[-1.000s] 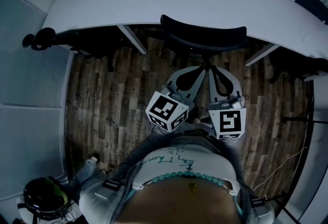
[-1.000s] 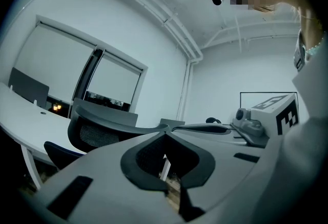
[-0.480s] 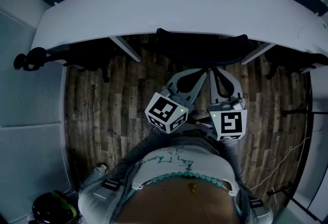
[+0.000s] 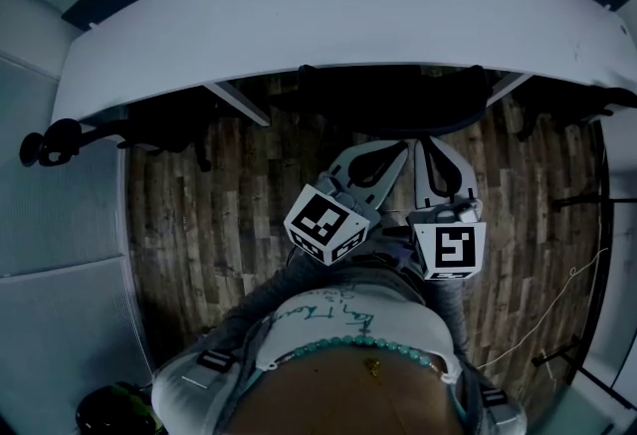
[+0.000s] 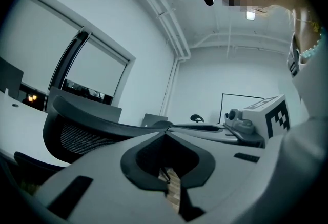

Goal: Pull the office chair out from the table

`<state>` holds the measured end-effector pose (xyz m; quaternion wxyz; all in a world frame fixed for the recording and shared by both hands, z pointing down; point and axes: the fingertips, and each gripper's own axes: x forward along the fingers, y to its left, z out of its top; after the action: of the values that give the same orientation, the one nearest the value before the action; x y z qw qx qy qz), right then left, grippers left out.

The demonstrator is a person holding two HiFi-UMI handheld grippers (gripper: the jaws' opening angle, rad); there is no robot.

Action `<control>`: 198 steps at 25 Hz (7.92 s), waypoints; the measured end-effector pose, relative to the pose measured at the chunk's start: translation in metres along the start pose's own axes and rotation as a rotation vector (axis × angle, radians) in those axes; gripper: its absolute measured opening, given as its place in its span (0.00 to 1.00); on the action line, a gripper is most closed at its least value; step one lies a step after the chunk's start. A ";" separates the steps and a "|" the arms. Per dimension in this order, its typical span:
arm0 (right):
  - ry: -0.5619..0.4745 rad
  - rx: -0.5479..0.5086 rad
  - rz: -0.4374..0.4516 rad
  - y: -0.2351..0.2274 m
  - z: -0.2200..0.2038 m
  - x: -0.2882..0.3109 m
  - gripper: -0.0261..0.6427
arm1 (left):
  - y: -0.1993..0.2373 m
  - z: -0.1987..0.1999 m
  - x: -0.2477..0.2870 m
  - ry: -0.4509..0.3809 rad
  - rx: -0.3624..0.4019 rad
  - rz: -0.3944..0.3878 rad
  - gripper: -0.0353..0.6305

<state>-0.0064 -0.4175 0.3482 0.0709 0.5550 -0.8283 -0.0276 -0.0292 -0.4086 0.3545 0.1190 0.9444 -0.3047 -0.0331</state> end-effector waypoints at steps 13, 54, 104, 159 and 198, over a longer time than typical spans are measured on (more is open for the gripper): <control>0.047 0.009 0.148 -0.005 -0.002 -0.005 0.07 | 0.003 0.000 0.000 0.027 -0.017 0.117 0.07; 0.031 0.623 0.360 -0.020 -0.031 0.000 0.43 | 0.038 0.002 -0.011 -0.169 -0.453 0.155 0.39; -0.042 0.911 0.256 -0.056 -0.026 0.057 0.43 | 0.069 0.013 0.034 -0.275 -0.536 0.234 0.38; -0.078 0.940 0.321 -0.043 -0.036 -0.008 0.37 | 0.012 -0.010 0.005 -0.341 -0.521 0.271 0.33; -0.101 0.942 0.297 0.001 -0.042 -0.115 0.36 | -0.078 -0.035 -0.062 -0.336 -0.527 0.224 0.33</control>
<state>0.0419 -0.3094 0.3794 -0.2248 0.4005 -0.8234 0.3334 -0.0308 -0.3038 0.3689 0.3101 0.8232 -0.4029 -0.2528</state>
